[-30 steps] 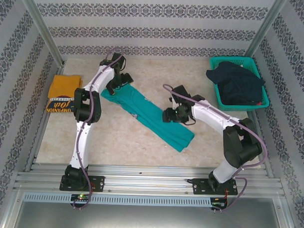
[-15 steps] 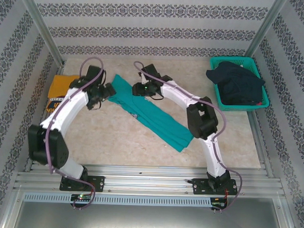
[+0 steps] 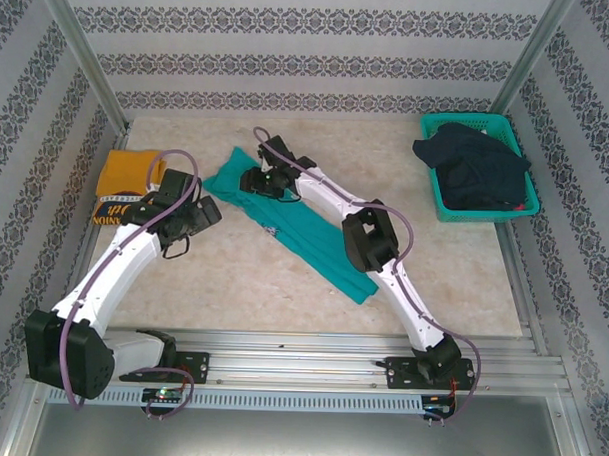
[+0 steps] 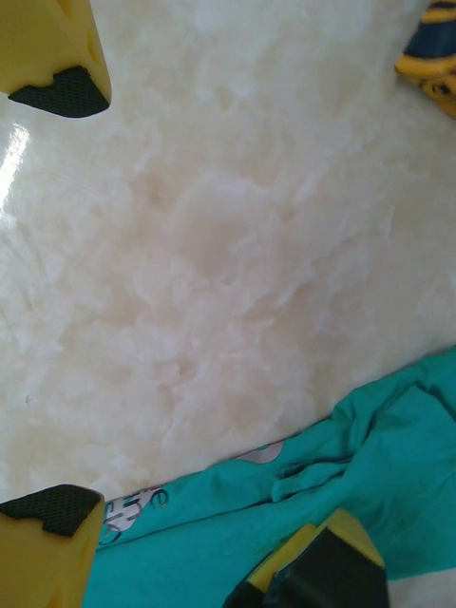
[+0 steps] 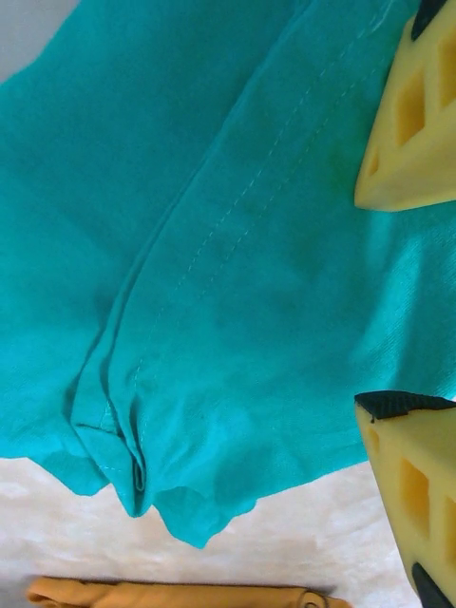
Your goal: Fold and stack the t-shirts
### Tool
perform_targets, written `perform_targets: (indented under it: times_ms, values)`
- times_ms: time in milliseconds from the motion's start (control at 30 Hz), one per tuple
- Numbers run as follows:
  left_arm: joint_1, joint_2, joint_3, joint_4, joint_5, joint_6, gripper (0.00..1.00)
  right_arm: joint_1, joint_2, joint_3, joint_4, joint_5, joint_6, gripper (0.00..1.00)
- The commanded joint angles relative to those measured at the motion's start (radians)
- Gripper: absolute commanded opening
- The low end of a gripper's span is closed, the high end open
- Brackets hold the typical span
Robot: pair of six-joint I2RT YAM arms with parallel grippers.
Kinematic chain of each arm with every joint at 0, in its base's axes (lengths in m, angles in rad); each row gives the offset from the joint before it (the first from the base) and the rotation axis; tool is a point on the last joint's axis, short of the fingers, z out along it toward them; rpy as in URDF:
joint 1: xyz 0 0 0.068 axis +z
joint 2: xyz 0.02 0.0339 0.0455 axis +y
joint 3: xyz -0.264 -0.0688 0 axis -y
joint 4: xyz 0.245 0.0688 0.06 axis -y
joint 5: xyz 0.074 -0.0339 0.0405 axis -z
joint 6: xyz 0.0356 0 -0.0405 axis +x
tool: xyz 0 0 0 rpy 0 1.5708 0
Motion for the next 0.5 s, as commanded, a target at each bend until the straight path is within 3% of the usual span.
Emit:
perform_targets:
  times_ms: [0, 167, 367, 467]
  values:
    - [-0.032, 0.027, -0.011, 0.114, 0.044, 0.096, 1.0, -0.068, 0.017, 0.039, -0.08, 0.066, 0.058, 0.54]
    - [-0.088, 0.071, -0.027, 0.303, 0.189, 0.227, 1.0, -0.142, 0.007, 0.034, -0.146, 0.131, 0.06, 0.54]
    - [-0.239, 0.171, -0.007, 0.531, 0.284, 0.465, 1.0, -0.234, -0.035, -0.006, -0.185, 0.181, 0.052, 0.54]
    - [-0.317, 0.263, 0.041, 0.605, 0.383, 0.621, 1.0, -0.264, -0.073, -0.038, -0.186, 0.173, 0.019, 0.55]
